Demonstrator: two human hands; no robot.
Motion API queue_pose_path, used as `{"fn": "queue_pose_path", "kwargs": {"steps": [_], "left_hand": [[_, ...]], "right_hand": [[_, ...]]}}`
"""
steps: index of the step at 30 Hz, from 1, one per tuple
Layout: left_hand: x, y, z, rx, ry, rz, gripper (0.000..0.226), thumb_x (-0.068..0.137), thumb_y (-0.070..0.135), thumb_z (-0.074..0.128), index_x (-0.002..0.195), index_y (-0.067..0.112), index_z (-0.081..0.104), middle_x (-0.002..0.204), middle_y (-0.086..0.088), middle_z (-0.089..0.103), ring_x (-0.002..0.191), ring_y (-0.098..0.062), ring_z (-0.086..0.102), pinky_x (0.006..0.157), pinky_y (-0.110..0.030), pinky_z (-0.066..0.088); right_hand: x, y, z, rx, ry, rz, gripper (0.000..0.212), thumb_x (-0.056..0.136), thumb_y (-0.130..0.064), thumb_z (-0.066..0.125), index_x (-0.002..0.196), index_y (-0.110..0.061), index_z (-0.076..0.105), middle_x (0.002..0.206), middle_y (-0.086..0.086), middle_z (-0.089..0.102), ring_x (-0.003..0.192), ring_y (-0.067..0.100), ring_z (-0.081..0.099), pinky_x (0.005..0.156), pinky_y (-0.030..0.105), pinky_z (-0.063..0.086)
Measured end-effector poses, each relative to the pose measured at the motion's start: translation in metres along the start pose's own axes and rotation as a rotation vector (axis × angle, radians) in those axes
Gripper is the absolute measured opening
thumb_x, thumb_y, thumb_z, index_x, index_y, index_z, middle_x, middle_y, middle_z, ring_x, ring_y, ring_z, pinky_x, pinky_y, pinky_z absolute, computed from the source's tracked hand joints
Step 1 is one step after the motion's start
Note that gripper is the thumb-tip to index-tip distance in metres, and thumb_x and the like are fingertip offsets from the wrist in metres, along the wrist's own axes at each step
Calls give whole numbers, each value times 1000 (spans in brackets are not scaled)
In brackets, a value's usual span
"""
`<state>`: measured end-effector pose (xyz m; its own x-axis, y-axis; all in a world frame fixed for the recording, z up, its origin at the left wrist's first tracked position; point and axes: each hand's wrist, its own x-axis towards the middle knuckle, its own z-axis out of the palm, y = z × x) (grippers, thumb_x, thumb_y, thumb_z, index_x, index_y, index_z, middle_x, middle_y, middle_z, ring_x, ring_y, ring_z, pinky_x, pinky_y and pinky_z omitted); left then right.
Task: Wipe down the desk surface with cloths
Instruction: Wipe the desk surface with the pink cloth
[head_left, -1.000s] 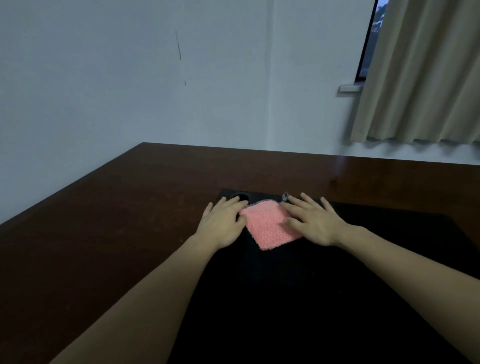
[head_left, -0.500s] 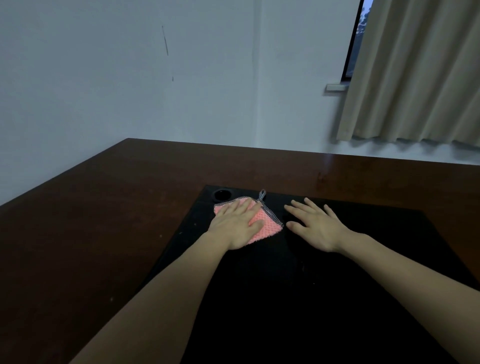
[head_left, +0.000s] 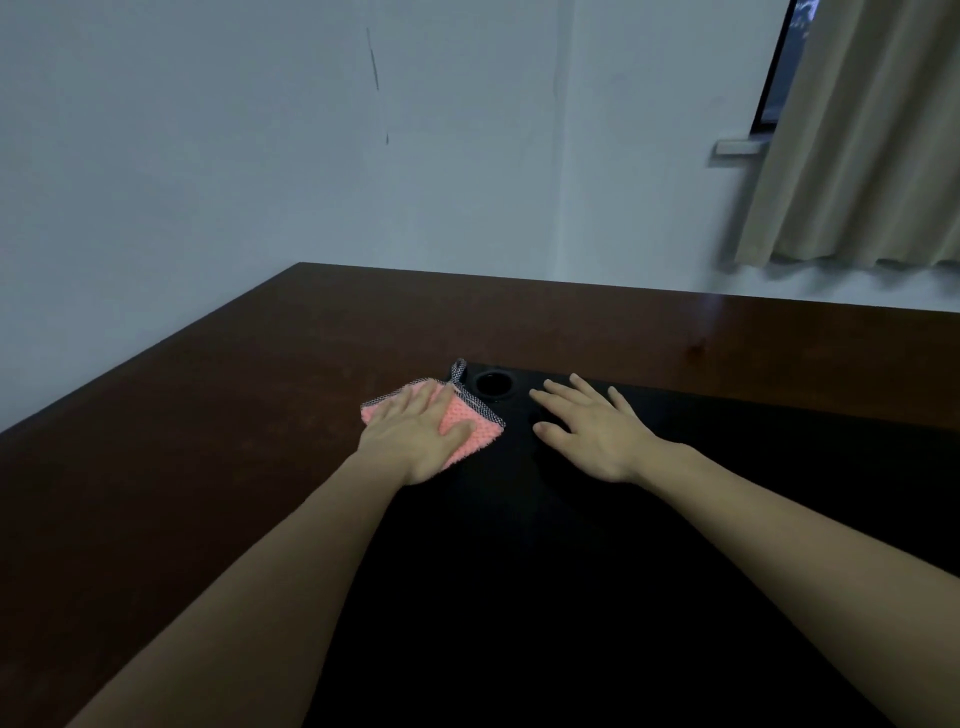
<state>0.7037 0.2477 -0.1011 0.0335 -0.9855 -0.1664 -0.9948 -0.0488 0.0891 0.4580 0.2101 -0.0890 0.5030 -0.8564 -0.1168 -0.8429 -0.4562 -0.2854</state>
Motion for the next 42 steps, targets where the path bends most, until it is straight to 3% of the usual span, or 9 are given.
{"fn": "queue_pose_path", "kwargs": {"steps": [8,11,17,30,42], "left_hand": [[56,15,-22,18,-129,-28,90,91,82,18,161,32,-11,167,2,-20,154,-35,-15,124,-56,-4],[69,22,-20,-9,-100,-62,97,87,87,20,162,31,-6,168,4,-20,154,-36,-16,122,-58,-7],[62,4,-12,-23,4,49,91,89,82,11,161,30,-7,169,4,-14,155,-26,-13,125,-50,-7],[-16,-72,-3,-5,-18,124,88,88,82,17,160,38,-7,168,12,-14,155,-19,-14,126,-47,-5],[83,-75,-26,13,-5,32,89,90,83,16,161,34,-5,169,4,-11,156,-28,-7,125,-53,0]], "right_hand": [[20,18,0,-8,30,1,58,107,-53,30,161,-38,16,170,-13,5,156,13,-9,125,53,-5],[25,16,-2,8,54,13,58,107,-52,31,161,-38,17,170,-14,6,156,12,-8,125,52,-5],[26,5,-2,43,56,37,57,107,-52,29,161,-38,17,170,-13,7,156,12,-8,125,52,-5],[56,-60,15,8,21,25,59,107,-53,30,162,-36,16,171,-9,4,157,17,-8,124,54,-5],[79,-67,33,-107,22,55,61,106,-57,17,162,-37,3,170,-9,-10,156,15,-13,125,51,-7]]}}
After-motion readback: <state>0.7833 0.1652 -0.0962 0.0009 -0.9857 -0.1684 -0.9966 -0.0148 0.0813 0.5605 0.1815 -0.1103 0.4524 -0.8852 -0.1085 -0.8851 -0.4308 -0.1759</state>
